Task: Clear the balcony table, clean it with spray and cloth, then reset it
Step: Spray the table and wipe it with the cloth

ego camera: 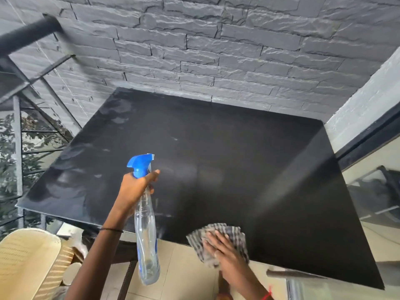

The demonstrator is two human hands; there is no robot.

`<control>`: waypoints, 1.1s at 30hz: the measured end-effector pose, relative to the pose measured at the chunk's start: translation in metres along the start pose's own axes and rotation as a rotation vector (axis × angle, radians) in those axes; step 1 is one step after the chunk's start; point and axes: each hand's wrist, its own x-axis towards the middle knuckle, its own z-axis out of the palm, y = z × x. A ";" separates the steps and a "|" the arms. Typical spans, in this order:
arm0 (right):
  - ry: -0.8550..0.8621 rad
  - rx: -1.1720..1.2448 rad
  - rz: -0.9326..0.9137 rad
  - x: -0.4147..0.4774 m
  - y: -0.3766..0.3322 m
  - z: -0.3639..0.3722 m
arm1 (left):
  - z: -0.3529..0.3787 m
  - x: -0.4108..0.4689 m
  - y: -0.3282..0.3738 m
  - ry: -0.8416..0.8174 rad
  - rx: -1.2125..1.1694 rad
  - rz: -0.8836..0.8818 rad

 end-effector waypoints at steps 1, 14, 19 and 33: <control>0.015 -0.014 0.029 -0.011 0.011 -0.006 | -0.004 0.003 0.001 0.005 0.001 -0.006; 0.092 -0.087 0.389 0.179 0.081 -0.051 | -0.007 0.052 0.014 -0.009 -0.003 -0.044; -0.011 -0.078 0.154 0.181 0.048 -0.015 | 0.001 0.088 0.031 -0.022 0.002 -0.052; 0.081 -0.138 0.432 0.269 0.225 -0.114 | 0.007 0.186 0.074 0.045 -0.030 -0.055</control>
